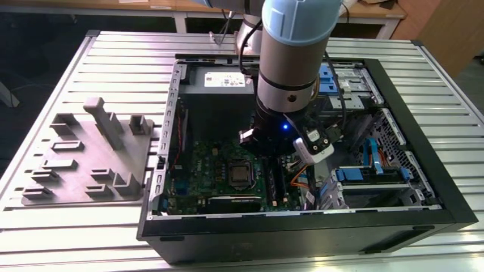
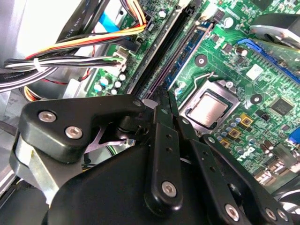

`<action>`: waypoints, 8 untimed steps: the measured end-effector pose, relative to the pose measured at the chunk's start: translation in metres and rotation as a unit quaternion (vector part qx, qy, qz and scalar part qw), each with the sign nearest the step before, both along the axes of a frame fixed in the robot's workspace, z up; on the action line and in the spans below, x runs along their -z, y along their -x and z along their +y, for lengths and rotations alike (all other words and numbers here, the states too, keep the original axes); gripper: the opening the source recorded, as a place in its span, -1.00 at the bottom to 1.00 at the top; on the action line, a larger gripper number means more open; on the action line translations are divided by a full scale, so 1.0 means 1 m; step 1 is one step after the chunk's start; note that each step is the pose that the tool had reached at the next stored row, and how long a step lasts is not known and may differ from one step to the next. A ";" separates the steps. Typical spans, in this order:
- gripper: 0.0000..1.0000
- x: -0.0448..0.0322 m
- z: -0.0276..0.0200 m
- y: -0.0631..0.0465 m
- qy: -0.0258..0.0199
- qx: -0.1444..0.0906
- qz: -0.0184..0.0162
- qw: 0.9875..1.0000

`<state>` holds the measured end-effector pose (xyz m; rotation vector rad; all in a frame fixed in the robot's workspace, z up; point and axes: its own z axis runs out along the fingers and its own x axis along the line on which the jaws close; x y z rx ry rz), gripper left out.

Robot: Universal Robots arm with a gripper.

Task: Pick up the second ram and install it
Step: 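Insert the second ram into the second slot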

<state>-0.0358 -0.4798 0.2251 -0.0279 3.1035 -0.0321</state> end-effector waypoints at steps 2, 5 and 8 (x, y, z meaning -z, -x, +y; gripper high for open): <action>-0.77 0.0000 0.0000 0.000 0.000 0.001 0.000 1.000; -0.77 0.0000 0.0000 0.000 0.000 0.007 0.000 1.000; -0.77 0.0000 0.0000 0.000 0.000 0.011 0.000 1.000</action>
